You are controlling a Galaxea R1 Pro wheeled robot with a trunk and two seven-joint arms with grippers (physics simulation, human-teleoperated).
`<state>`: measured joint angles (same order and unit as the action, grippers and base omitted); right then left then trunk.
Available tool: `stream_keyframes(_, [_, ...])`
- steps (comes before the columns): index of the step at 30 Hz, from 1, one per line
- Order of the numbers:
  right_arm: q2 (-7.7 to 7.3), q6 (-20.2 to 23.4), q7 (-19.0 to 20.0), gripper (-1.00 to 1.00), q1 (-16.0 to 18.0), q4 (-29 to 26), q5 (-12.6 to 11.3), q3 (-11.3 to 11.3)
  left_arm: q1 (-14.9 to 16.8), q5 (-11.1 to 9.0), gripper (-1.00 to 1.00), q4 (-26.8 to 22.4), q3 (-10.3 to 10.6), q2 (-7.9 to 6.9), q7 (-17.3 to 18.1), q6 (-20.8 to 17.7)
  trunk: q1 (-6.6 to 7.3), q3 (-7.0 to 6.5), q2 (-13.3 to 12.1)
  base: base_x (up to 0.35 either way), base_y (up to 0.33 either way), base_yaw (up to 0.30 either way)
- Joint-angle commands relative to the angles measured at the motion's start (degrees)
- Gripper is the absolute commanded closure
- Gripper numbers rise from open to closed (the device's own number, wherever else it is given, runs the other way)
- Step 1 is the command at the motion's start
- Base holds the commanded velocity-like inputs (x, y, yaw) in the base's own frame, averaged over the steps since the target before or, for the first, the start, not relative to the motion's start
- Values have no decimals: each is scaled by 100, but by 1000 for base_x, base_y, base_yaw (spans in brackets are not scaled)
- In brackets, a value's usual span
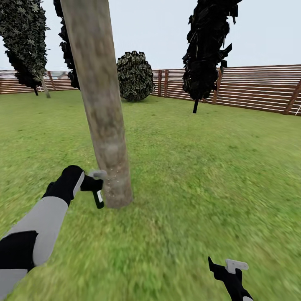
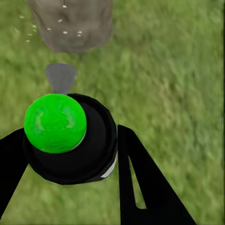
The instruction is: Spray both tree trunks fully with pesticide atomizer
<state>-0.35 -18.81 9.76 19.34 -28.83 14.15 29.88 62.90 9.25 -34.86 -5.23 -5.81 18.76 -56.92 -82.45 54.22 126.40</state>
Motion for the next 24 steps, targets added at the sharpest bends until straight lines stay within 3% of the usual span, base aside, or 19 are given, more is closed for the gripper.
stream_keyframes(1, [0,0,0,-100,0,0,0,0,48,-22,100,1,4,-62,134,-12,0,0,0,0,0,0])
stream_keyframes(5, [0,0,0,-100,0,-1,0,0,119,-2,100,-3,41,31,297,-20,0,0,0,0,0,0])
stream_keyframes(7, [0,0,0,-100,0,0,0,0,205,12,100,0,93,282,303,-22,0,0,0,0,0,0])
stream_keyframes(11, [0,0,0,-100,0,0,0,0,474,14,100,6,194,527,304,-87,0,0,0,0,0,0])
stream_keyframes(15, [0,0,0,-100,0,0,0,0,575,7,100,72,228,421,311,-107,0,0,0,0,0,0])
stream_keyframes(21, [0,0,0,-100,0,0,0,0,884,31,100,305,283,-131,321,-109,0,0,0,0,0,0])
stream_keyframes(23, [-3,0,0,-100,0,0,0,0,1052,30,100,525,1030,-171,328,-127,0,0,0,0,0,0])
stream_keyframes(24, [-3,0,0,-100,0,0,0,0,1089,21,100,553,1207,-168,330,-136,0,0,0,0,0,0])
